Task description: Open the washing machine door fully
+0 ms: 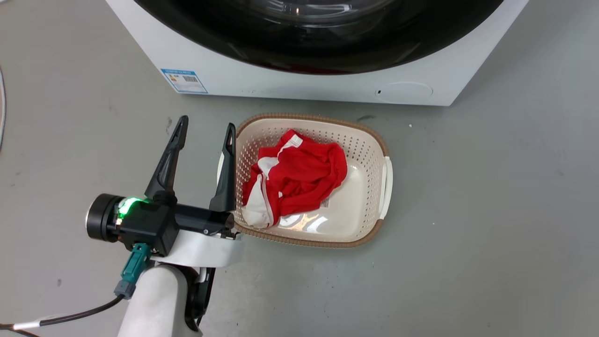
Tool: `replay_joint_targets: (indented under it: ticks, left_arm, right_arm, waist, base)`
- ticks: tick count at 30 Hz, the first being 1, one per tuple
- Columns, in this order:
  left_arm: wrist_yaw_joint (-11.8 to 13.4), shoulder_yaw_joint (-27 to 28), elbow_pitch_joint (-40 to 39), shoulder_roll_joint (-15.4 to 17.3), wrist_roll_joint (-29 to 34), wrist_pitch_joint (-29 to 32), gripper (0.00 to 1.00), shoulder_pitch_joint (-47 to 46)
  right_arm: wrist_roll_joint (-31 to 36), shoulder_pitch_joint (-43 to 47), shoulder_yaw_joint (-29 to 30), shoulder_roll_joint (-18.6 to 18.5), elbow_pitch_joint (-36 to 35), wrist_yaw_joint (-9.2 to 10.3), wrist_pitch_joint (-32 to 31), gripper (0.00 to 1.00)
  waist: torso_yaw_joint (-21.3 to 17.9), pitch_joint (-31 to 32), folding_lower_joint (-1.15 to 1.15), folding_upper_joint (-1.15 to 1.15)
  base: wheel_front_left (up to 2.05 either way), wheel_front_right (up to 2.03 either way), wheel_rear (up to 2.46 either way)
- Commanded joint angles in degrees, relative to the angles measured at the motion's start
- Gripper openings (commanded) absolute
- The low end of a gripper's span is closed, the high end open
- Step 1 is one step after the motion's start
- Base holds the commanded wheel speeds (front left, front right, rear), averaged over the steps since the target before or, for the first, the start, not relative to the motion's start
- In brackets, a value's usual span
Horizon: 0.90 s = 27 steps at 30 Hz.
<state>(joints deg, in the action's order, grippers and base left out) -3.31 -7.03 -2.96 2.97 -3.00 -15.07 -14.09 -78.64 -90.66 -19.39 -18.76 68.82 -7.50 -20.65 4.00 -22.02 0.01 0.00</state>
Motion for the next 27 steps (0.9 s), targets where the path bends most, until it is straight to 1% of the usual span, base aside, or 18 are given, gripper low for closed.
replay_joint_targets:
  ticks: [1,8,14,19,27]
  left_arm:
    - [-0.1,0.0,-0.3,-0.1,0.2,-0.2,1.00,-0.7]
    - [-0.4,0.0,-0.4,-0.1,-0.3,-0.2,1.00,-1.9]
    - [-0.4,0.2,-0.4,-0.1,-0.6,-0.2,1.00,-2.6]
    - [-0.1,0.0,-0.3,-0.1,-0.6,-0.2,1.00,-2.9]
    - [0.3,0.1,0.3,-0.1,-0.9,-0.2,1.00,-3.0]
  right_arm:
    - [0.5,-0.9,-0.3,0.4,0.4,0.02,-0.5,0.00]
    - [2.2,-3.7,-1.8,2.2,2.8,0.02,-2.8,0.00]
    - [3.2,-5.2,-2.5,2.6,4.0,0.02,-4.4,0.00]
    - [2.3,-5.4,-2.3,3.5,3.8,0.02,-9.2,0.00]
    - [-0.5,-2.3,-1.2,2.8,0.6,0.02,-18.8,0.00]
  waist:
    - [0.2,-0.7,-0.01,0.00]
    - [1.1,-3.1,-0.01,0.00]
    - [1.3,-4.5,-0.01,0.00]
    - [1.3,-4.9,-0.01,0.00]
    - [0.4,-3.5,-0.01,0.00]
  base:
    - [0.00,0.00,0.00]
    - [0.00,0.00,0.00]
    - [0.00,0.00,0.00]
    - [0.00,0.00,0.00]
    - [0.00,0.00,0.00]
